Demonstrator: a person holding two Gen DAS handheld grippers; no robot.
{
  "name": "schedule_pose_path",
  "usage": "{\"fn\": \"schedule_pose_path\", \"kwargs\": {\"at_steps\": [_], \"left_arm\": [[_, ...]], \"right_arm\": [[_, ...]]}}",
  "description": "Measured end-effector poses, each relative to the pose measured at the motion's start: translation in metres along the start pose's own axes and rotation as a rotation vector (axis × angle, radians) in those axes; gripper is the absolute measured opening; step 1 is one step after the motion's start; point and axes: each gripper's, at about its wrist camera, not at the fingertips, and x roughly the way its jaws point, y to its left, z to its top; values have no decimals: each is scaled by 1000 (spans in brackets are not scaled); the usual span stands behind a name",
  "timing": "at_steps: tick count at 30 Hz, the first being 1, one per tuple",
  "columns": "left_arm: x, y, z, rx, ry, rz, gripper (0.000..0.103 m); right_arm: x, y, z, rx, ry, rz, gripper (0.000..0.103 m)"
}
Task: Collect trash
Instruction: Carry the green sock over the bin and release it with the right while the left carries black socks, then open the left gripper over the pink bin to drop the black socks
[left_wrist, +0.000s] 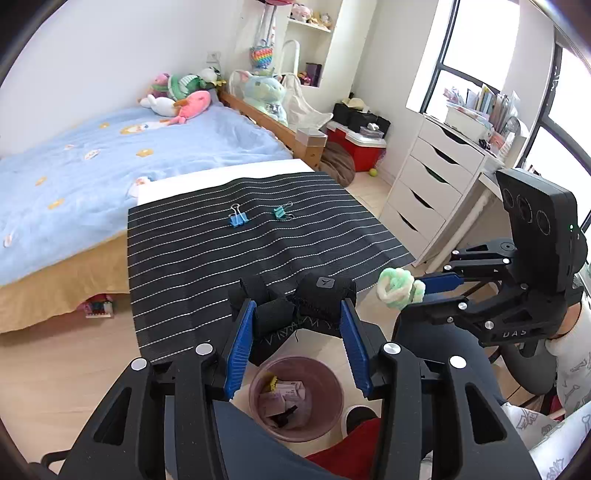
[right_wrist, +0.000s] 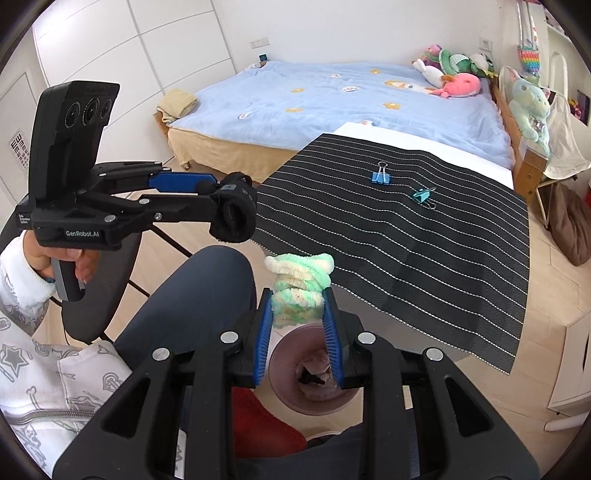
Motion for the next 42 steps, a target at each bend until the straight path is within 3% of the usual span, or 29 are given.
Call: {"fn": "schedule_pose_path", "kwargs": {"at_steps": [3,4,5,7,10,20,33,42], "left_arm": [[-3,1,0,-2,-2,1,45],[-3,1,0,-1,-2,1,45],[-4,1,0,0,-2,1,45],[-4,2,-1,0,-2,1,45],[-4,0,-2,2,4,-5,45],[2,-7,-4,29,40,-41,45],[5,-23,-4,77,64,-63,45],[15,-35,-10,113,98,-83,45]], "right_arm": [[2,3,0,-10,5,7,29],[3,3,0,-12,7,9,38],[3,4,0,-14,6,8,58],[4,2,0,-6,-1,5,78],[3,0,-1,10,-12,-1,91],[-4,-10,-3,67,-32,-51,97],[-28,-22,-1,127,-81,-145,97],[-34,-29,-5,155,-94,-154,97]]}}
